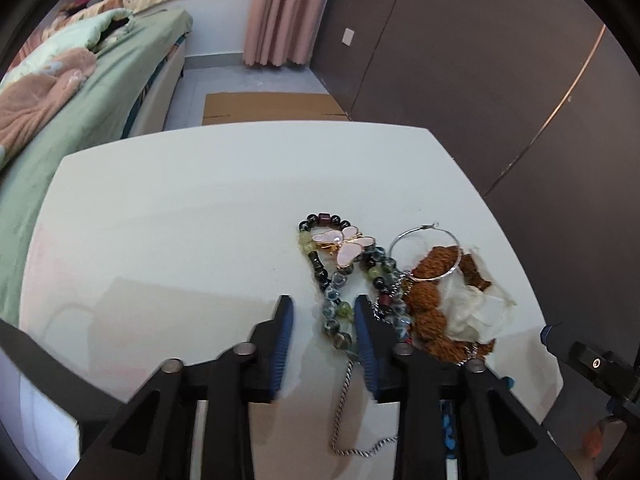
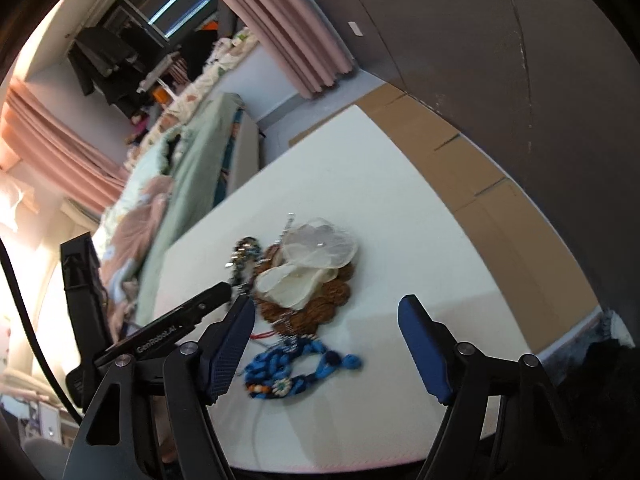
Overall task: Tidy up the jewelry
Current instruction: 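Move both tools down toward the jewelry pile, then close the right tool on the white cloth flower in the pile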
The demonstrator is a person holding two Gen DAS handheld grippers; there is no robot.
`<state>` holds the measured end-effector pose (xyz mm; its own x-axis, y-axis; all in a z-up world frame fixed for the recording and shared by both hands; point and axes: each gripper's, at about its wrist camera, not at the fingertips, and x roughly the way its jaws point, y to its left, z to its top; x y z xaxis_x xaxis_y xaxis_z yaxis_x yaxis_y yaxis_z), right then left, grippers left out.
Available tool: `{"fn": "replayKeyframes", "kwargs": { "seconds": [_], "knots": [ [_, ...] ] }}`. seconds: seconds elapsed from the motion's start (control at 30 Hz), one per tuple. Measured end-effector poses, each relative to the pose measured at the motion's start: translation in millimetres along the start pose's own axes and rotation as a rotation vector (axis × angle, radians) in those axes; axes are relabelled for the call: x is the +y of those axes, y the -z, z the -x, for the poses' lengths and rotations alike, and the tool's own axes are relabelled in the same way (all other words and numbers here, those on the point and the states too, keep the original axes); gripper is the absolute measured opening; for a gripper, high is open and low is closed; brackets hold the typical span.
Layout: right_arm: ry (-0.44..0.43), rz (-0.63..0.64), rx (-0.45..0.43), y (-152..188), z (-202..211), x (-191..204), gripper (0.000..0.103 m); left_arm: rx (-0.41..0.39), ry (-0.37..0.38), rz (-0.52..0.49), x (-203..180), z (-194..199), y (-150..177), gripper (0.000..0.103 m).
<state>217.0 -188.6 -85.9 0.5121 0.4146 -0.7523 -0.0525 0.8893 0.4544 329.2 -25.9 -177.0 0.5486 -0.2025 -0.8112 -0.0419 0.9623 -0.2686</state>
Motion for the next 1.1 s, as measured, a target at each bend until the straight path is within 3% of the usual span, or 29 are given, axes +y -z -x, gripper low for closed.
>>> {"fn": "replayKeyframes", "kwargs": {
  "seconds": [0.03,0.07,0.13,0.43,0.47,0.53,0.57,0.6,0.67,0.7,0.97,1.03,1.1],
  "knots": [
    [0.0,0.006,0.006,-2,-3,2,0.076,-0.001,0.018,0.013,2,-1,-1,0.012],
    [-0.011,0.015,0.009,-3,-4,4,0.076,0.0,0.031,0.025,4,0,-1,0.009],
    [-0.017,0.053,0.008,-7,-9,13,0.076,0.002,0.035,0.033,5,3,-2,0.009],
    [0.108,0.201,0.03,-22,-38,37,0.075,-0.095,0.071,-0.005,-7,62,-10,0.009],
    [0.127,0.216,0.033,-23,-41,38,0.069,-0.104,0.073,-0.008,-8,70,-11,0.009],
    [0.141,0.231,0.058,-25,-47,36,0.048,-0.117,0.077,-0.007,-8,81,-12,0.009],
    [0.149,0.236,0.076,-24,-50,36,0.028,-0.123,0.078,-0.006,-8,85,-13,0.009],
    [0.175,0.246,0.084,-23,-52,34,0.016,-0.129,0.077,-0.007,-9,91,-14,0.009],
    [0.152,0.258,0.069,-20,-47,33,0.012,-0.143,0.074,-0.013,-9,103,-15,0.009],
    [0.131,0.263,0.046,-20,-39,34,0.003,-0.152,0.074,-0.02,-9,107,-16,0.009],
    [-0.012,0.236,-0.04,-14,-11,41,0.002,-0.211,0.058,-0.027,0,146,-15,0.009],
    [-0.057,0.216,-0.067,-14,-3,45,0.002,-0.228,0.054,-0.026,4,154,-16,0.001],
    [-0.089,0.201,-0.083,-14,0,50,0.002,-0.253,0.049,-0.029,4,167,-17,0.001]
  ]
}}
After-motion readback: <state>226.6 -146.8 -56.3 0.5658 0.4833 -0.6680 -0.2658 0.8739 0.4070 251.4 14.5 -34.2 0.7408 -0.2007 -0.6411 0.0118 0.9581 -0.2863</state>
